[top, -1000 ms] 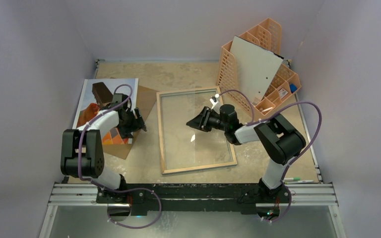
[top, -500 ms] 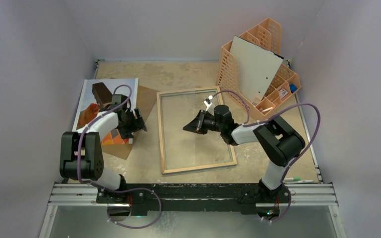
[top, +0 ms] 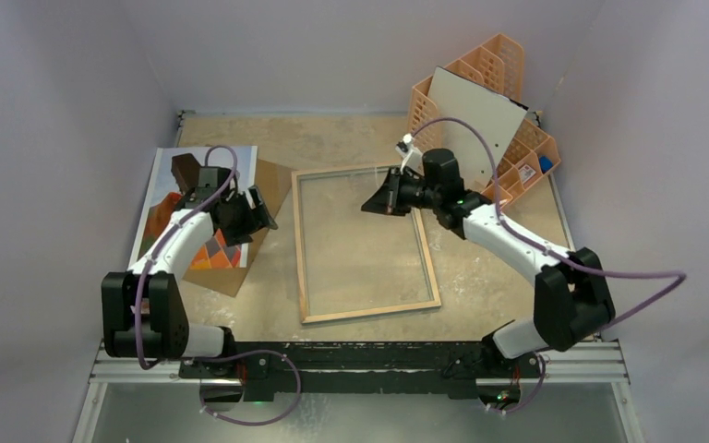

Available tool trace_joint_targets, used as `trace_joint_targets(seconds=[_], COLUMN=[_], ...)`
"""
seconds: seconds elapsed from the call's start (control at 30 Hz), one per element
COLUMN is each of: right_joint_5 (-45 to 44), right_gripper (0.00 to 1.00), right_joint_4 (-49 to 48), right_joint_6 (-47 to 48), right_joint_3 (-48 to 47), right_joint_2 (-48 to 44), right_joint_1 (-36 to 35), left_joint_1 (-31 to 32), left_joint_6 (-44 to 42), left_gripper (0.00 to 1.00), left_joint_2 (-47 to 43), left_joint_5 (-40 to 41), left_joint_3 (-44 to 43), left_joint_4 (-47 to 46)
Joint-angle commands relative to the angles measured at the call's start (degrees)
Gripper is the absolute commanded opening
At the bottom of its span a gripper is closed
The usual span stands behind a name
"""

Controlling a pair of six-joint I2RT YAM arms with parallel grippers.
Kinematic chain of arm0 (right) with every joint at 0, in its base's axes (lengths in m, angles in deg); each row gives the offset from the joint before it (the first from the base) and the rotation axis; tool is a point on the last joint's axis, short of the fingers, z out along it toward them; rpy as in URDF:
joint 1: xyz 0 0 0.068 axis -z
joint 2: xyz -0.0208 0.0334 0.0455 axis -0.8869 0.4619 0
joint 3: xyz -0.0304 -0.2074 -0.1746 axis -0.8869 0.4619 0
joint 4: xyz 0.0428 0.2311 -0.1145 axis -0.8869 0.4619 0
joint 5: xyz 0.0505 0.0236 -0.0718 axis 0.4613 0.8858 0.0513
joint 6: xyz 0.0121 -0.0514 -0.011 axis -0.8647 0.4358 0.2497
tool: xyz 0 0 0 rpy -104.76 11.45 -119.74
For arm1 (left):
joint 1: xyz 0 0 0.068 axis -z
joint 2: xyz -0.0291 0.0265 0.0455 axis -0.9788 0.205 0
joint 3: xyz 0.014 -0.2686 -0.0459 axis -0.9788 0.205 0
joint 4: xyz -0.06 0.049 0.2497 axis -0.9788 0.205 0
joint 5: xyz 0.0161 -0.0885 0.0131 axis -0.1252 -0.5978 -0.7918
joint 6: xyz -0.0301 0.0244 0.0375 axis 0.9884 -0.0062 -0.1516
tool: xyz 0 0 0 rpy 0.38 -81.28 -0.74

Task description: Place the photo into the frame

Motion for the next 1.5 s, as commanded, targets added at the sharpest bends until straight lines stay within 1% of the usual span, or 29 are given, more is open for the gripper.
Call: trace_joint_targets(seconds=[0.0, 0.13, 0.2, 0.3, 0.37, 0.5, 0.6, 0.67, 0.73, 0.87, 0.93, 1.03, 1.13, 1.17, 1.23, 1.33, 1.4, 1.47], right_joint_5=[3.64, 5.24, 6.86, 9.10, 10.05, 12.07, 15.33, 15.90, 16.94, 17.13, 16.82, 18.12, 17.91, 17.14, 16.45, 14.61, 14.20, 14.58], right_gripper=[0.00, 0.00, 0.00, 0.00, 0.00, 0.00, 0.00, 0.00, 0.00, 0.00, 0.00, 0.00, 0.00, 0.00, 0.00, 0.00, 0.00, 0.00], right_joint_4=[11.67, 16.67, 18.84, 24.69, 28.11, 33.13, 30.80, 29.63, 29.31, 29.07, 28.91, 26.09, 23.24, 22.32, 20.61, 16.02, 11.84, 8.58], right_joint_6=[4.19, 2.86, 2.93, 6.12, 8.89, 13.24, 11.61, 10.08, 9.39, 8.57, 7.59, 5.41, 3.98, 3.47, 1.50, -2.70, -6.16, -8.62], right_joint_3=[-3.14, -4.60, -5.83, -9.54, -11.52, -13.18, -11.78, -11.15, -10.83, -10.25, -10.14, -8.60, -7.61, -7.37, -6.22, -4.16, -2.70, -1.49], right_joint_2=[-5.44, -8.30, -9.04, -8.46, -7.74, -7.40, -8.73, -9.61, -10.04, -10.19, -10.11, -10.11, -9.56, -9.42, -9.47, -9.86, -10.09, -9.79], right_joint_1=[2.21, 4.37, 5.67, 7.64, 8.55, 10.11, 10.76, 10.74, 10.77, 10.72, 10.72, 10.74, 10.74, 10.78, 10.77, 10.75, 10.71, 10.77], left_joint_1=[0.33, 1.18, 1.91, 3.23, 4.81, 8.86, 10.63, 11.61, 12.65, 13.92, 13.97, 14.06, 14.06, 14.06, 14.06, 14.06, 14.06, 14.06], left_joint_6=[-0.90, -0.97, -0.44, 1.96, 2.66, 3.17, 5.92, 6.45, 5.75, 4.05, 3.63, 1.78, -1.27, -2.19, -3.85, -4.60, -4.02, -3.08], left_gripper=[0.74, 0.72, 0.70, 0.66, 0.65, 0.62, 0.61, 0.60, 0.57, 0.43, 0.38, 0.30, 0.20, 0.19, 0.17, 0.18, 0.23, 0.31], left_joint_2=[-1.89, -0.42, -0.23, 0.12, 1.38, 5.88, 9.10, 11.63, 14.65, 18.68, 19.69, 20.75, 22.55, 23.13, 23.70, 23.91, 23.97, 23.34], left_joint_5=[-4.38, -7.30, -7.53, -8.88, -9.78, -1.47, 2.15, 1.85, 2.47, 6.15, 9.89, 11.88, 14.96, 15.69, 15.96, 14.45, 13.74, 14.72], left_joint_3=[-0.83, 0.89, 2.41, 5.01, 5.04, 2.38, 2.37, 1.70, -0.60, -3.93, -5.76, -7.66, -10.09, -10.85, -11.82, -13.08, -14.34, -15.57], left_joint_4=[-2.57, -4.87, -7.69, -13.54, -16.17, -15.85, -17.62, -18.90, -17.81, -16.29, -14.81, -14.97, -13.19, -12.58, -12.40, -12.64, -11.50, -9.99])
